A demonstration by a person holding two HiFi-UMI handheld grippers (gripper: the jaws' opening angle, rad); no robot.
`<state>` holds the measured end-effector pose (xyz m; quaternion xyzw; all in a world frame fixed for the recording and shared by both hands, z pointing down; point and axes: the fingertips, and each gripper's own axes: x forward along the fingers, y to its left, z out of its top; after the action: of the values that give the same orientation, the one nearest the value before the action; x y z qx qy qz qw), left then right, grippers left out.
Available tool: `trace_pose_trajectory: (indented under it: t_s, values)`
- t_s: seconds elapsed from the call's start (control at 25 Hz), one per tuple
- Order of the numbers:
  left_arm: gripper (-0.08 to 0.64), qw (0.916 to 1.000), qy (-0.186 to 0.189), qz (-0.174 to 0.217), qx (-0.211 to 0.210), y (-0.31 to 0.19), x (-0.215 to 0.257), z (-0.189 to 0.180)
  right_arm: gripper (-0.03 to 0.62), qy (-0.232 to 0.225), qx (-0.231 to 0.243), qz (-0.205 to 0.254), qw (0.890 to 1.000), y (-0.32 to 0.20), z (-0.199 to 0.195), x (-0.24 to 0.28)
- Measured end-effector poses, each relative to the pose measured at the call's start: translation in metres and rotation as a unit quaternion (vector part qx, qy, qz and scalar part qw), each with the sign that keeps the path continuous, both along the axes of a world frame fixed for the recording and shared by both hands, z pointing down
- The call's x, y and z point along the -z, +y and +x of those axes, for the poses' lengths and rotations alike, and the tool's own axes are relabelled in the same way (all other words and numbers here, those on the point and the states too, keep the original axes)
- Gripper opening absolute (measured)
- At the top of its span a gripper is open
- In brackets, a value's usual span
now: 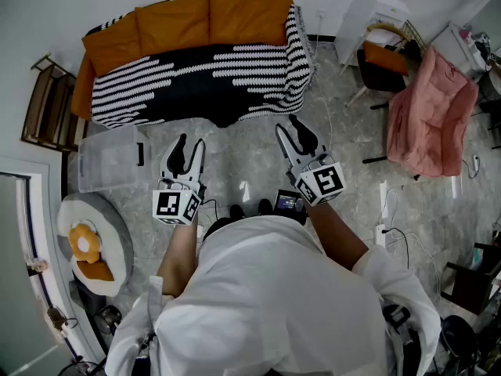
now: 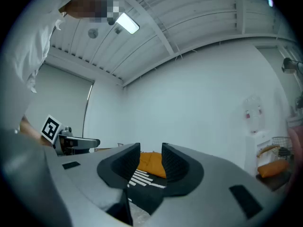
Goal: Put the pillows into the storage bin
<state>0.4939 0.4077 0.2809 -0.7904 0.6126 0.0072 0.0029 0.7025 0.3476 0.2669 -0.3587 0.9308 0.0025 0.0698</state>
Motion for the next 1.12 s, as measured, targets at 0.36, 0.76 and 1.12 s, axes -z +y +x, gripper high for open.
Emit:
trace_pose_trajectory:
  t_s: [0.36, 0.76, 1.12]
  values:
    - [0.17, 0.9999, 0.0, 0.007, 0.012, 0.019, 0.012, -0.013, 0.161, 0.008, -0.002, -0.003, 1.0, 0.016, 0.003, 0.001]
    - [0.163, 1.0, -0.005, 0.005, 0.001, 0.026, 0.015, -0.004, 0.16, -0.006, -0.011, 0.008, 1.0, 0.022, 0.014, 0.008]
    - [0.163, 1.0, -0.008, 0.004, 0.004, 0.024, 0.018, 0.003, 0.16, 0.007, -0.021, 0.004, 1.0, 0.02, 0.025, 0.005]
